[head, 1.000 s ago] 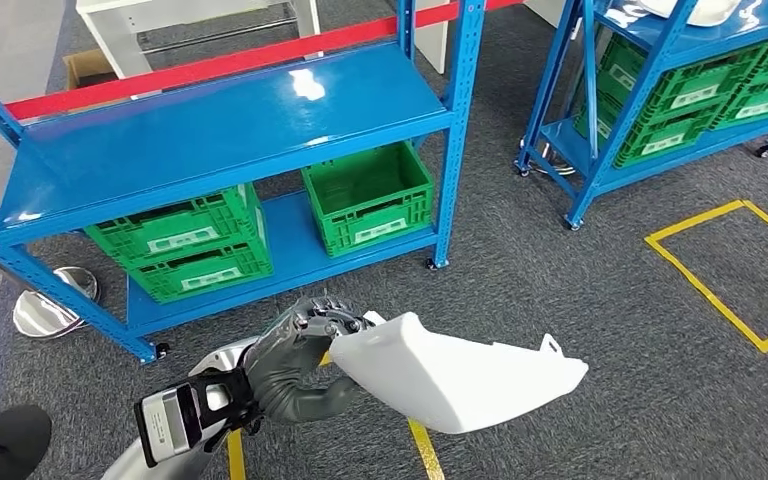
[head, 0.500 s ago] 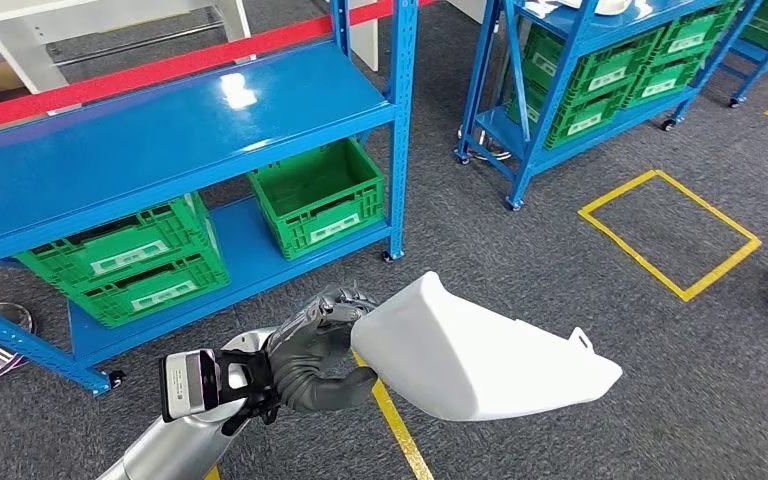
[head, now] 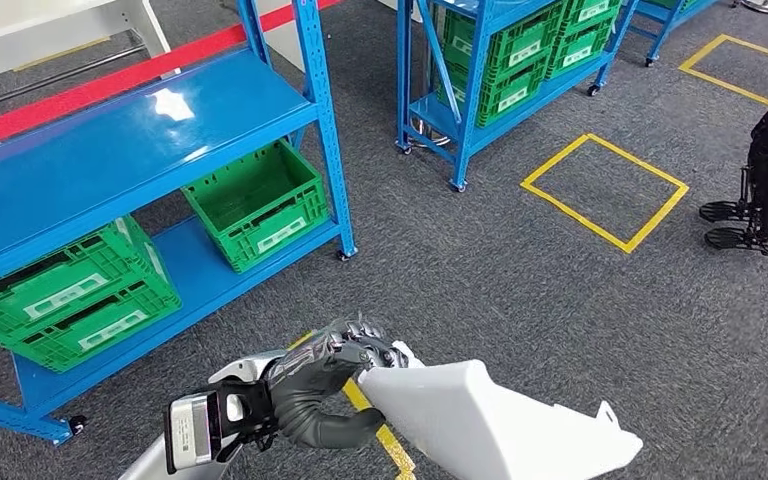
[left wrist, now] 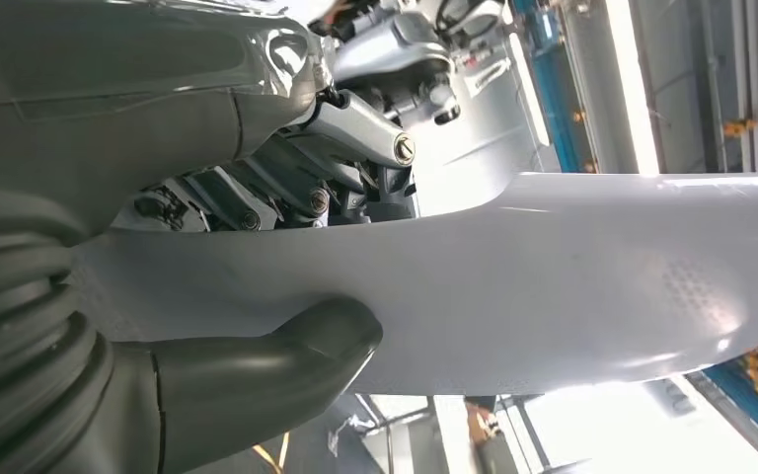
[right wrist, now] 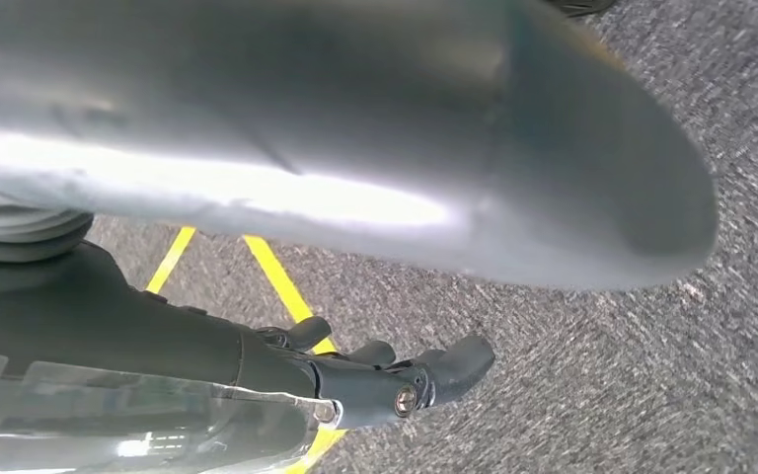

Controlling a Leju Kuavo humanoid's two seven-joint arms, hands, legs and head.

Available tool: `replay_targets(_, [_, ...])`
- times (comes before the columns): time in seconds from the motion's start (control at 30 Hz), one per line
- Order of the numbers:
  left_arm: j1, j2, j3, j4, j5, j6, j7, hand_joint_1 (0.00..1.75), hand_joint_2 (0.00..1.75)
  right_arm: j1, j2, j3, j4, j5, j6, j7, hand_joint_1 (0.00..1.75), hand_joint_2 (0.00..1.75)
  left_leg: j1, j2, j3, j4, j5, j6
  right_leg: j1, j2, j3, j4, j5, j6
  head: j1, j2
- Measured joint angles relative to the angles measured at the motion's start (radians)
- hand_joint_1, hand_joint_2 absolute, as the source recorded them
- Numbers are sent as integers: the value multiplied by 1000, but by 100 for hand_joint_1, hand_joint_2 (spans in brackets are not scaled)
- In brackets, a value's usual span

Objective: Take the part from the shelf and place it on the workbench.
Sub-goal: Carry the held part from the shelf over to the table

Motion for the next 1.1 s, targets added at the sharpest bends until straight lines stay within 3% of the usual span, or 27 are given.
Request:
replay_targets(0.07, [13, 4, 4, -5, -9, -2, 0, 175, 175, -2, -1, 3, 0, 2, 1, -2, 0, 0, 0, -27, -64, 141, -66, 0, 3, 18, -10, 0, 6, -7, 0, 0])
replay_targets(0.1, [20, 6, 6, -6, -12, -4, 0, 175, 175, -2, 0, 4, 0, 3, 1, -2, 0, 0, 0, -31, -83, 183, -78, 2, 5, 28, -14, 1, 9, -8, 0, 0])
replay_targets(0.13, [26, 8, 7, -7, -14, -4, 0, 175, 175, -1, 0, 5, 0, 3, 2, -2, 0, 0, -1, -33, -83, 187, -68, 6, 7, 39, -16, 1, 11, -8, 0, 0])
replay_targets(0.17, [30, 10, 8, -8, -16, -5, 0, 175, 175, -1, 0, 6, 0, 4, 2, -2, 0, 0, -2, -39, -62, 148, -41, 12, 9, 51, -17, 1, 14, -8, 0, 0])
replay_targets(0.23, [33, 13, 11, -11, -23, -8, 0, 175, 175, -1, 2, 6, 0, -1, 2, -2, 0, 0, -4, -76, 14, 5, 27, 28, 11, 74, -18, 1, 19, -5, 0, 0])
replay_targets(0.27, [33, 13, 12, -13, -26, -10, -1, 175, 175, -2, 4, 6, 0, -6, 2, 0, 0, 0, -5, -97, 43, -54, 45, 34, 10, 84, -20, 1, 22, -1, 1, 0])
replay_targets(0.33, [34, 14, 15, -14, -29, -18, -2, 175, 175, -2, 8, 5, 0, -18, 3, 7, 0, 0, -8, -118, 65, -103, 51, 39, 6, 104, -28, 0, 30, 11, 0, 0])
replay_targets(0.4, [34, 12, 16, -14, -28, -31, -3, 175, 175, 4, 8, 2, 0, -29, 3, 17, 0, 0, -9, -97, 68, -112, 58, 40, 1, 117, -36, -1, 38, 24, -2, 0])
replay_targets(0.47, [32, 8, 16, -11, -19, -46, -5, 175, 175, 9, 7, -4, 0, -38, 3, 27, 0, 0, -5, -71, 74, -124, 70, 43, 4, 83, -56, 32, 17, 30, 0, 0])
replay_targets(0.53, [32, 6, 18, -3, -11, -61, -9, 175, 175, 9, 5, -10, -1, -43, 3, 34, 0, 0, -4, -41, 74, -128, 75, 46, 8, 31, -106, 140, -46, 36, 2, 0])
replay_targets(0.6, [33, 7, 19, 9, -7, -73, -16, 175, 175, 10, 6, -13, -2, -47, 3, 40, 0, 0, -5, -9, 71, -127, 76, 47, 6, 12, -154, 258, -96, 44, 2, 0])
replay_targets(0.63, [33, 8, 19, 14, -8, -76, -20, 175, 175, 12, 7, -15, -2, -48, 3, 41, 0, 0, -5, 6, 70, -127, 76, 47, 5, 8, -155, 274, -97, 47, 3, 0])
replay_targets(0.67, [33, 8, 19, 19, -9, -78, -24, 175, 175, 15, 7, -17, -2, -48, 3, 42, 0, 0, -4, 20, 70, -126, 75, 45, 3, 3, -136, 249, -81, 49, 3, 0])
replay_targets(0.73, [32, 8, 20, 26, -10, -80, -30, 175, 175, 17, 6, -20, -4, -48, 2, 42, 0, 0, -3, 44, 70, -121, 70, 38, 1, -26, -53, 110, -31, 52, 3, 0])
replay_targets(0.8, [30, 8, 21, 28, -12, -78, -36, 175, 175, 16, 4, -21, -7, -44, 1, 40, 0, 0, -8, 62, 68, -112, 63, 27, 2, -49, 1, 10, -7, 44, 1, 0])
replay_targets(0.83, [29, 8, 22, 29, -12, -77, -38, 175, 175, 16, 4, -22, -8, -42, 1, 39, 0, 0, -10, 70, 68, -110, 60, 22, 4, -50, 6, -2, -8, 37, 0, 0])
replay_targets(0.9, [29, 7, 23, 29, -13, -74, -39, 175, 175, 17, 2, -23, -9, -38, 1, 37, 0, 0, -11, 82, 67, -109, 58, 14, 6, -31, 1, 1, -5, 23, -2, 0])
replay_targets(0.93, [28, 6, 24, 29, -14, -72, -38, 175, 175, 18, 1, -24, -10, -37, 1, 36, 0, 0, -9, 73, 65, -103, 50, 9, 5, -23, 0, 1, -3, 17, -2, 0])
replay_targets(1.0, [29, 5, 28, 30, -16, -68, -35, 175, 175, 16, -3, -27, -13, -35, 1, 34, 0, 0, -4, 25, 37, -40, 5, -1, 2, -7, -4, -1, 3, 7, -3, 0])
replay_targets(1.03, [30, 5, 31, 30, -19, -66, -33, 175, 175, 14, -5, -27, -14, -34, 1, 33, 0, 0, -1, -4, 7, 24, -30, -3, 2, 2, -8, -1, 5, 3, -4, 0])
replay_targets(1.1, [35, 6, 40, 30, -27, -61, -27, 175, 175, 11, -8, -28, -15, -30, 1, 32, 0, 0, -1, -29, -57, 158, -86, -3, 4, 23, -16, 0, 10, -3, -4, 0])
